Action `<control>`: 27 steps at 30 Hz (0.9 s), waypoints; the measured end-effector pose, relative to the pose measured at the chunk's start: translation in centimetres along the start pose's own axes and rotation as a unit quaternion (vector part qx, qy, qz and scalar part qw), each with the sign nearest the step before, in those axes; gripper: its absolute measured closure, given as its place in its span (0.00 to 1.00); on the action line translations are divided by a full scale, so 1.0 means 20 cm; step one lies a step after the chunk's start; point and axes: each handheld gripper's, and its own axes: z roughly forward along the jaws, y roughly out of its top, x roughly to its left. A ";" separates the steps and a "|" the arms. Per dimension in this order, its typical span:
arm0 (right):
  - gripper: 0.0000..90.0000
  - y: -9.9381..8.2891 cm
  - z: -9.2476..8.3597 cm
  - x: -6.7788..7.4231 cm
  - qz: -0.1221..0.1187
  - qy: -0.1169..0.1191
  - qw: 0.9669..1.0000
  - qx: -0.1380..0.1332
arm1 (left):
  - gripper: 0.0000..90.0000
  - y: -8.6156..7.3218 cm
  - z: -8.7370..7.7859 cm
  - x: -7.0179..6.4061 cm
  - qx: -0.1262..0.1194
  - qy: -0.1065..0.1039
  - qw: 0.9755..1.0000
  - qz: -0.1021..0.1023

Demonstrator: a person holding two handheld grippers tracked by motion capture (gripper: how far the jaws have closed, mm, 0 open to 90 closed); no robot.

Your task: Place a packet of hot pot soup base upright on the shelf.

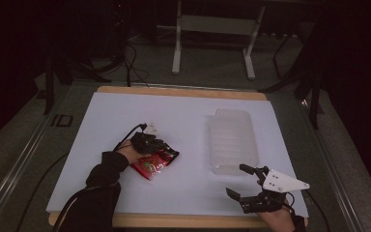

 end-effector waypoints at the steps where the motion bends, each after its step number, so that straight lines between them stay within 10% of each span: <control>1: 0.15 0.00 0.00 0.00 0.001 0.002 1.000 0.000 | 0.92 0.00 0.00 -0.01 0.000 0.002 1.000 0.000; 11: 0.15 0.00 0.00 -0.01 0.004 0.001 1.000 -0.003 | 0.98 -0.03 -0.01 -0.01 -0.029 0.007 0.999 -0.011; 27: 0.15 0.01 -0.02 -0.01 0.004 -0.002 1.000 -0.005 | 0.99 0.01 -0.27 -0.01 -0.074 0.006 0.997 -0.025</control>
